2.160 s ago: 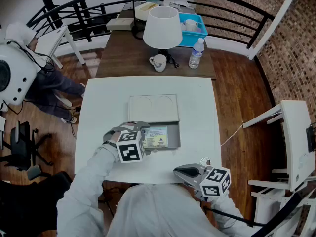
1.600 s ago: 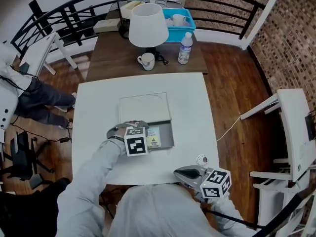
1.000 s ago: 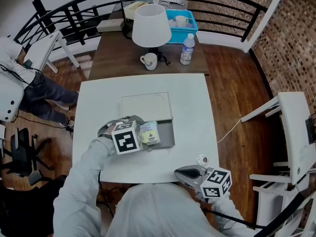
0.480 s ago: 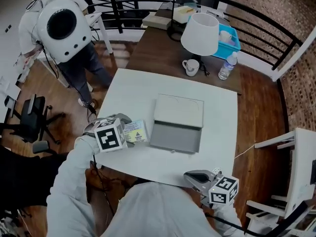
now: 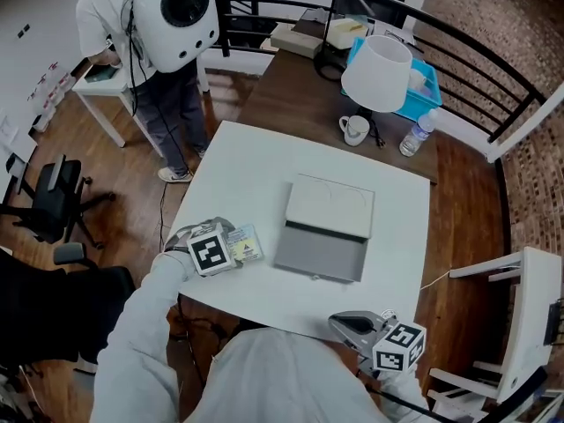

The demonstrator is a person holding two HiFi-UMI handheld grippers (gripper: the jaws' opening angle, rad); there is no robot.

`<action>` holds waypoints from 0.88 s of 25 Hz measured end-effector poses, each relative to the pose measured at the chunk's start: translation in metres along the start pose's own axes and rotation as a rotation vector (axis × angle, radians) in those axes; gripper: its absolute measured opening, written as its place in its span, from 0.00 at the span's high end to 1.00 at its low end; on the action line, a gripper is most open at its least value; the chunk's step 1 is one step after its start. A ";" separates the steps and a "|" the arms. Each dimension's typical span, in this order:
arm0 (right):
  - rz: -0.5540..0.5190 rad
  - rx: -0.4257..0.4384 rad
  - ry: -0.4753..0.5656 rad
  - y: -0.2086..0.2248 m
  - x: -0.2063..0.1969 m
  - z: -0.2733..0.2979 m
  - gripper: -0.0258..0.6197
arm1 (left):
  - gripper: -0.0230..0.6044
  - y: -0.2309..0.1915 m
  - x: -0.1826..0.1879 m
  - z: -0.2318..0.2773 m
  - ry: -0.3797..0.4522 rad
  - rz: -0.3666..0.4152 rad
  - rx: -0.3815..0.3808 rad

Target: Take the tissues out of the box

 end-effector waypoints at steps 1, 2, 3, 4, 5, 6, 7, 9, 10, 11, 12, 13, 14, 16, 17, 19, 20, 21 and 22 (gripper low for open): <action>0.001 -0.003 0.002 0.000 0.000 0.000 0.96 | 0.33 0.000 -0.001 0.003 0.005 -0.003 -0.002; 0.001 -0.006 0.003 0.000 0.000 0.000 0.96 | 0.33 0.001 -0.002 0.005 0.018 -0.010 -0.002; 0.002 -0.007 0.004 0.000 0.000 -0.001 0.96 | 0.33 0.001 -0.002 0.006 0.035 -0.021 0.001; 0.004 -0.008 0.005 0.000 -0.001 -0.001 0.96 | 0.33 0.000 -0.001 0.005 0.051 -0.030 0.007; 0.005 -0.008 0.004 0.001 -0.001 -0.001 0.96 | 0.33 -0.001 0.001 0.003 0.062 -0.033 0.018; 0.006 -0.008 0.003 0.001 -0.001 -0.002 0.96 | 0.33 -0.003 0.003 -0.001 0.070 -0.031 0.034; 0.006 -0.007 0.002 0.002 -0.001 -0.002 0.96 | 0.33 -0.005 0.005 -0.006 0.079 -0.029 0.052; 0.005 -0.003 0.001 0.003 0.000 -0.002 0.96 | 0.33 -0.009 0.012 -0.021 0.104 -0.023 0.092; 0.003 0.001 0.003 0.003 0.000 -0.002 0.96 | 0.33 -0.010 0.016 -0.032 0.119 -0.014 0.117; 0.001 0.005 0.005 0.002 0.001 -0.002 0.96 | 0.34 -0.010 0.021 -0.045 0.139 0.001 0.146; -0.001 0.008 0.009 0.001 0.001 -0.002 0.96 | 0.37 -0.009 0.027 -0.061 0.169 0.015 0.177; -0.002 0.010 0.013 0.001 0.002 -0.002 0.96 | 0.43 -0.006 0.034 -0.077 0.212 0.022 0.208; -0.004 0.011 0.018 0.000 0.003 -0.002 0.96 | 0.48 -0.003 0.041 -0.093 0.272 0.017 0.236; -0.008 0.014 0.032 0.001 0.007 0.000 0.96 | 0.63 0.007 0.052 -0.119 0.418 -0.010 0.288; -0.012 0.019 0.039 0.002 0.010 0.002 0.96 | 0.75 0.014 0.056 -0.129 0.490 -0.022 0.309; -0.026 0.030 0.050 -0.001 0.018 0.008 0.96 | 0.94 0.032 0.060 -0.142 0.615 -0.045 0.317; -0.035 0.033 0.053 -0.003 0.021 0.010 0.96 | 0.94 0.043 0.062 -0.144 0.673 -0.055 0.296; -0.041 0.034 0.057 -0.006 0.024 0.010 0.96 | 0.94 0.055 0.066 -0.143 0.730 -0.066 0.261; -0.045 0.033 0.063 -0.008 0.025 0.009 0.96 | 0.94 0.067 0.070 -0.139 0.786 -0.077 0.220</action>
Point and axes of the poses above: the fingertips, and each gripper's own axes: z forward along the fingers, y to its right, x out of its top, the point moved 6 cm from there along -z, backward along the fingers, and after that the axes turned 15 degrees about z, right-handed, at the moved point
